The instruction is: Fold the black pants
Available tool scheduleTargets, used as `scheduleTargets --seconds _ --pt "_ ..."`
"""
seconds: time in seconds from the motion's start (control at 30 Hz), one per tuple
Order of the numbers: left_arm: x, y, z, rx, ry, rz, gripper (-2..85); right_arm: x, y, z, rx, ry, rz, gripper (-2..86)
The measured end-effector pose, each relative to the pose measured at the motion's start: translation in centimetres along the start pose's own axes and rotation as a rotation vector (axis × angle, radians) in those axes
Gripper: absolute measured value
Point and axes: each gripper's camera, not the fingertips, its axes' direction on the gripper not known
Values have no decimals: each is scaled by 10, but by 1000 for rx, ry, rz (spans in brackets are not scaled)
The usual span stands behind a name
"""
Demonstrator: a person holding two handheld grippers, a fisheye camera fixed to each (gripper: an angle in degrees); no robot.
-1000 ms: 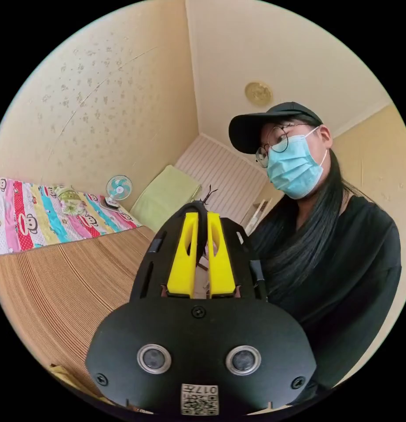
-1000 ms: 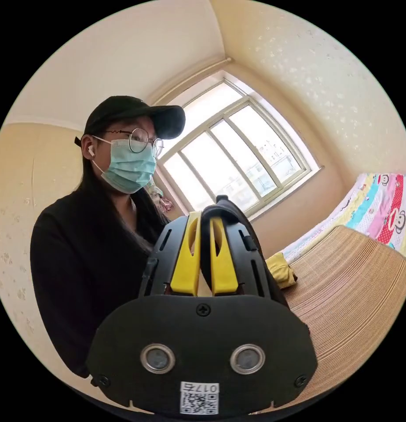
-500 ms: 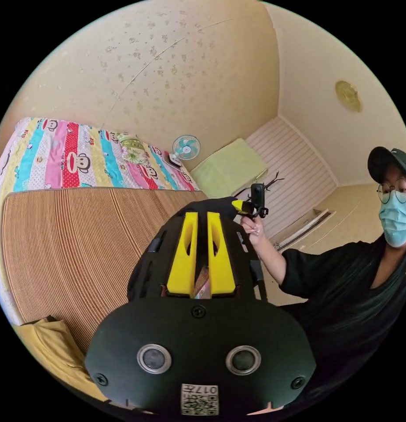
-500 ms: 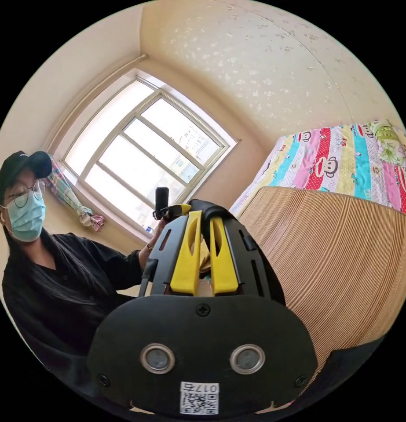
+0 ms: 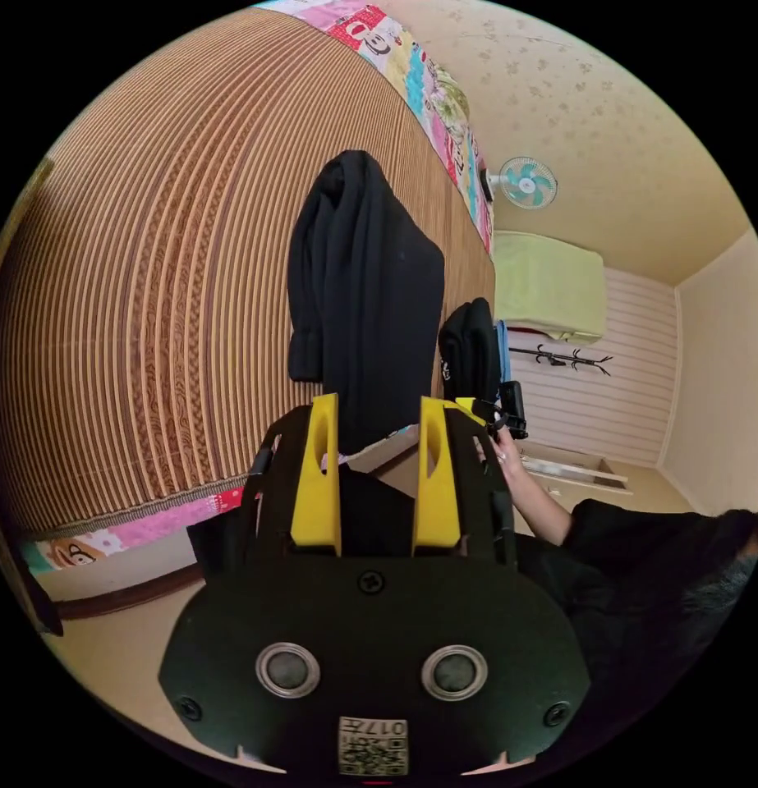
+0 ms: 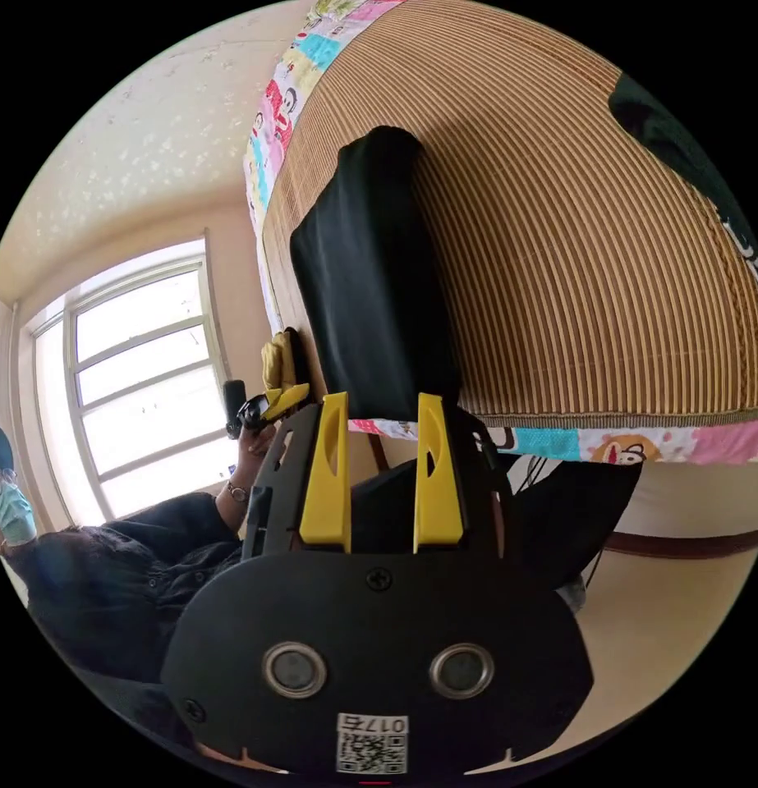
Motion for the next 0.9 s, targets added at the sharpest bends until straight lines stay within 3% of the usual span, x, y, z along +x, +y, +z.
scheduleTargets --seconds 0.17,0.23,0.5,0.7,0.9 --pt "-23 -70 35 -99 -79 -3 165 5 -72 32 -42 -32 -26 170" --pt "-32 -85 69 -207 16 -9 167 4 -89 59 -137 -40 -61 167" --pt "-15 -31 76 -218 71 -65 113 -35 -46 89 -296 -163 -91 122" --pt "35 54 -41 67 231 -80 103 -167 -1 96 -405 -328 -284 96" --pt "104 128 -184 396 147 28 101 -336 18 139 -507 -446 -569 93"
